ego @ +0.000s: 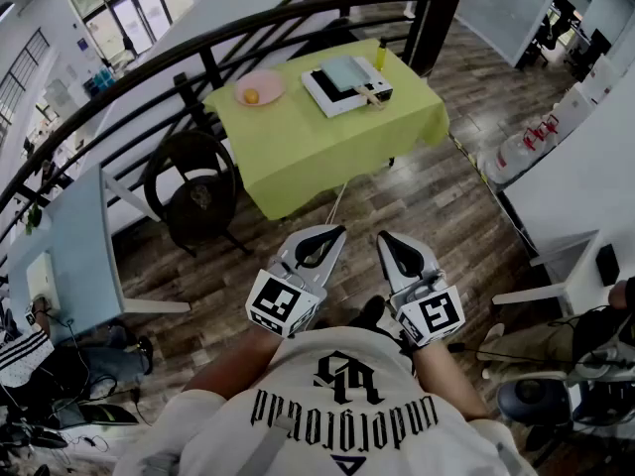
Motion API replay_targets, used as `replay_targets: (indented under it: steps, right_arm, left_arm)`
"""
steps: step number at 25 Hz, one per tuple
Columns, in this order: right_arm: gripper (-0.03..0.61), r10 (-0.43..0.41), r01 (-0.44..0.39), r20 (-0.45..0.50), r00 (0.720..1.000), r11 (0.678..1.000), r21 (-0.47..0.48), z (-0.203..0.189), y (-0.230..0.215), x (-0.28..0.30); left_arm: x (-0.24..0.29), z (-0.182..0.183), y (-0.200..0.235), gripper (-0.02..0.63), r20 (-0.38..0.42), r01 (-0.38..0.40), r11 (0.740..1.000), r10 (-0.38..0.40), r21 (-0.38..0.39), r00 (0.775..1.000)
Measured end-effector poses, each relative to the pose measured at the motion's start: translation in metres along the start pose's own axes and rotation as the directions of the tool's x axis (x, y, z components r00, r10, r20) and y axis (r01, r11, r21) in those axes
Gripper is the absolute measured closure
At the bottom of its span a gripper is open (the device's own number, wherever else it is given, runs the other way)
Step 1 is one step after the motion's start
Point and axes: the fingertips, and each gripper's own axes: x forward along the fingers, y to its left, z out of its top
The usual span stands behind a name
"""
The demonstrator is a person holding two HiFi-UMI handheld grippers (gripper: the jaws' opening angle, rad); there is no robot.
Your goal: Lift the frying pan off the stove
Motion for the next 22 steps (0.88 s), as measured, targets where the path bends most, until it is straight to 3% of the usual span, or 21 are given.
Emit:
replay_targets:
  steps: [12, 22]
  right_arm:
    - [0.577, -0.003, 0.003, -0.001, 1.000, 1.000, 0.013, -0.012, -0.027, 0.003]
    - [0.577, -0.013, 0.014, -0.013, 1.000, 0.999, 0.033, -0.027, -0.105, -0.013]
  left_arm:
    - [0.027, -0.013, 0.005, 0.604, -0.031, -0.008, 1.000, 0.008, -0.006, 0.999]
    - [0.109, -0.025, -0.012, 0.606, -0.063, 0.013, 1.000, -0.013, -0.009, 0.998]
